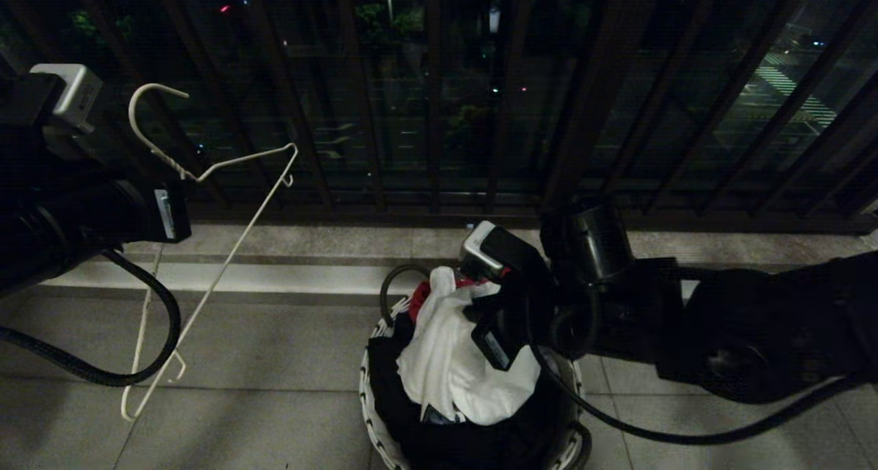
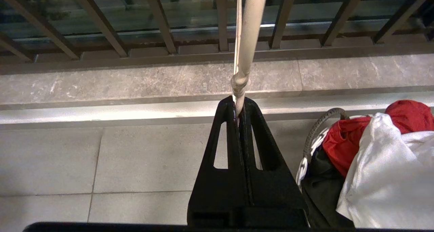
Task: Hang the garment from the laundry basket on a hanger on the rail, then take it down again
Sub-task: Put clothes in the basket
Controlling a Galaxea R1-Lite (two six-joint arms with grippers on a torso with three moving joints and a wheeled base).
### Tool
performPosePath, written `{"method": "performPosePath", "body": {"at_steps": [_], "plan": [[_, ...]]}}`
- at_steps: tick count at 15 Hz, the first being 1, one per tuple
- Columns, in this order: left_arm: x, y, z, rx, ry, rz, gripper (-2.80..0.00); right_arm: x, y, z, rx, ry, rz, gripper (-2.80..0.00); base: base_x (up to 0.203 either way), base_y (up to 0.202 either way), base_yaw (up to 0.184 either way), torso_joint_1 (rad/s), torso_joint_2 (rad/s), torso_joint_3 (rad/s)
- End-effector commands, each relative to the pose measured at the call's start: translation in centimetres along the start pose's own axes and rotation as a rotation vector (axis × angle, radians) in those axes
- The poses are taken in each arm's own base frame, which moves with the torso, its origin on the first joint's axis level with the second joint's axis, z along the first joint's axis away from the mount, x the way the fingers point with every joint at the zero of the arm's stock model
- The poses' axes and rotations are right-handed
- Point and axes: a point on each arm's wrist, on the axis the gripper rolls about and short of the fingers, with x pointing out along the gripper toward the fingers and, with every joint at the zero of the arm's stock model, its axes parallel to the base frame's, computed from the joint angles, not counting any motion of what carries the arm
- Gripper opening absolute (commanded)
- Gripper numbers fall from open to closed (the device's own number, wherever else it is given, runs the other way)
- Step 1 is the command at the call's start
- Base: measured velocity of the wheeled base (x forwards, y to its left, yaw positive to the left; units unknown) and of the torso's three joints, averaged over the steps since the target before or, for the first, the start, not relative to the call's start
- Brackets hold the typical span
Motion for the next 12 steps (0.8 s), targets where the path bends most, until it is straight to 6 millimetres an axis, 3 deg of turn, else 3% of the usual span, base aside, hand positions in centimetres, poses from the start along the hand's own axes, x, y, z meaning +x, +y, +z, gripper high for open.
{"method": "performPosePath", "body": {"at_steps": [1,5,6,12], "plan": [[0.5,0.0,-0.2,0.002,0.011,0.003,-2.80,2.8,-1.9,-1.4,0.000,0.040,-0.039,-2.80,0.000,0.000,0.000,0.000,0.00,0.000],[0.6,0.0,-0.3,0.002,0.012,0.006,-2.80,3.7,-3.2,-1.7,-0.020,0.041,-0.068,-2.80,0.000,0.000,0.000,0.000,0.00,0.000],[0.6,0.0,-0.2,0.002,0.011,0.006,-2.80,3.6,-3.2,-1.7,-0.020,0.041,-0.069,0.00,0.000,0.000,0.000,0.000,0.00,0.000],[0.6,0.0,-0.3,0.002,0.015,0.006,-2.80,1.0,-3.4,0.3,-0.028,-0.025,-0.091,0.00,0.000,0.000,0.000,0.000,0.00,0.000]]}}
